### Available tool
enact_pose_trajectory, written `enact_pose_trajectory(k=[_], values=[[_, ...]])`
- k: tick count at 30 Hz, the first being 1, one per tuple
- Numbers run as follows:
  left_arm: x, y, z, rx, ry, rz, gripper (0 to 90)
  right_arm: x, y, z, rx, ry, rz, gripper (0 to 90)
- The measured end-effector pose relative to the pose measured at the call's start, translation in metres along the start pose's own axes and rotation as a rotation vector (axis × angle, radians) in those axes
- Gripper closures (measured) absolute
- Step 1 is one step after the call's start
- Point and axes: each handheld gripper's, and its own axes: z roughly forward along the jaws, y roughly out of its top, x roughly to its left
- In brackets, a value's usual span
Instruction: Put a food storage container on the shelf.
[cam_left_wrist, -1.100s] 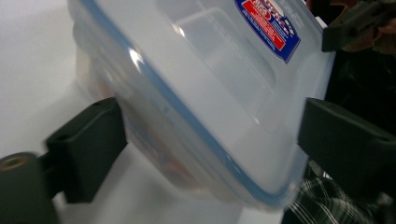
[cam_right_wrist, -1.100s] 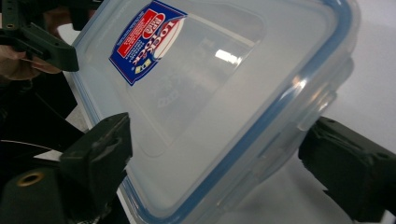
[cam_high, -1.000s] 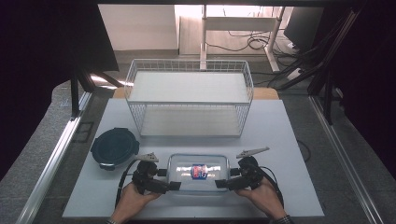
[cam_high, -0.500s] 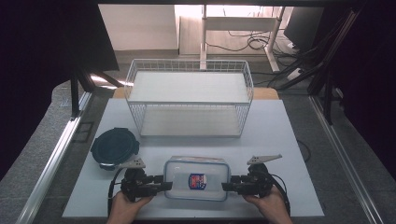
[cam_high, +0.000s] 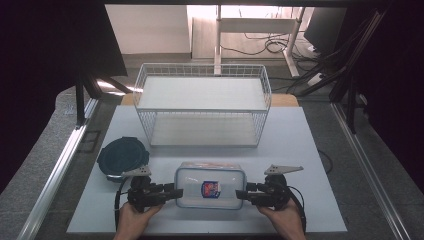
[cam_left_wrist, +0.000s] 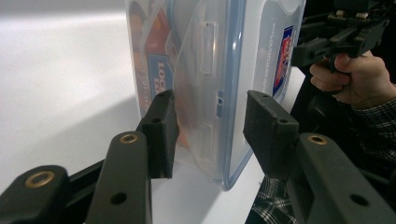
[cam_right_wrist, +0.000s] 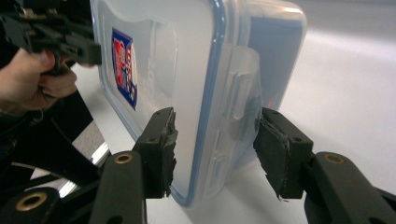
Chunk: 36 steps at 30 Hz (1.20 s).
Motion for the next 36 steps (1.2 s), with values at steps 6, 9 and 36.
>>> enact_pose_trajectory(k=[6,9,36], values=[[-0.003,0.011,-0.001,-0.012,-0.001,0.018,55.0,0.001,0.006,-0.007,-0.054,-0.005,-0.020,49.1],[-0.003,0.017,-0.004,-0.015,-0.005,0.025,55.0,0.001,0.013,-0.010,-0.071,0.002,-0.030,49.7],[-0.012,0.117,-0.035,-0.073,0.015,0.091,55.0,0.003,0.105,-0.032,-0.169,0.029,-0.076,51.0]])
